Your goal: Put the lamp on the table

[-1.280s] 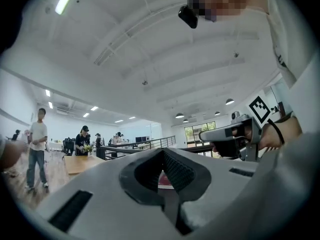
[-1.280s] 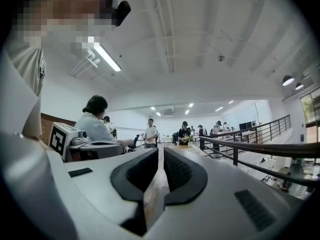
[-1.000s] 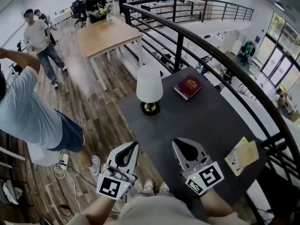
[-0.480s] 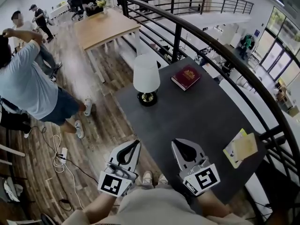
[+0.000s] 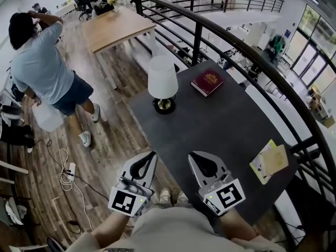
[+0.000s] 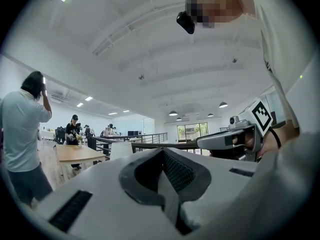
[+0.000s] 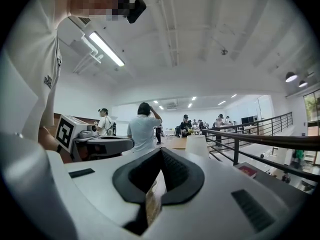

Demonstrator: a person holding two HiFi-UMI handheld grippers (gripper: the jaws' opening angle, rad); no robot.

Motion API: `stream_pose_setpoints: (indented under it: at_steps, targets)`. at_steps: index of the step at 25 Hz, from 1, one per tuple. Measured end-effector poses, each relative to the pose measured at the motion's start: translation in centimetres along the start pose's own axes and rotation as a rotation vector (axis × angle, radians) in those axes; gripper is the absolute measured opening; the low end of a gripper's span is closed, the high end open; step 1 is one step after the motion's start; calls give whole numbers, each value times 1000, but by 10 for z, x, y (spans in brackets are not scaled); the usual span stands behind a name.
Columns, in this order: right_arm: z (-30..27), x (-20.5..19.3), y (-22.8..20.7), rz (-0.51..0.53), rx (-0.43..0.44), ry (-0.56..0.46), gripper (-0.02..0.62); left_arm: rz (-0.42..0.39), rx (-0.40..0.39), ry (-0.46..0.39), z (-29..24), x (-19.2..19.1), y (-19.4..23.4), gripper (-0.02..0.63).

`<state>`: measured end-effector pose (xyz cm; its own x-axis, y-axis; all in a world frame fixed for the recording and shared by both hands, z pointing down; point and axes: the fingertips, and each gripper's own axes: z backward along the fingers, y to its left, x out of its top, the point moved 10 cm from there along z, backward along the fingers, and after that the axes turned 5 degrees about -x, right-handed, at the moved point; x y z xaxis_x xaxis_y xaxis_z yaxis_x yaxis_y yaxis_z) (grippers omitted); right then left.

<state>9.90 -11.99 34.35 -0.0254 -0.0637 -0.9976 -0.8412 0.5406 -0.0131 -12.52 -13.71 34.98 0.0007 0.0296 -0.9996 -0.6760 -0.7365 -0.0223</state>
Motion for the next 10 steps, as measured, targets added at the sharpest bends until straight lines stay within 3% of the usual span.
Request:
stream_pose_setpoints:
  at_steps: [10]
  targets:
    - [-9, 1, -7, 10, -12, 3, 0, 15, 8, 26, 6, -8, 8, 5]
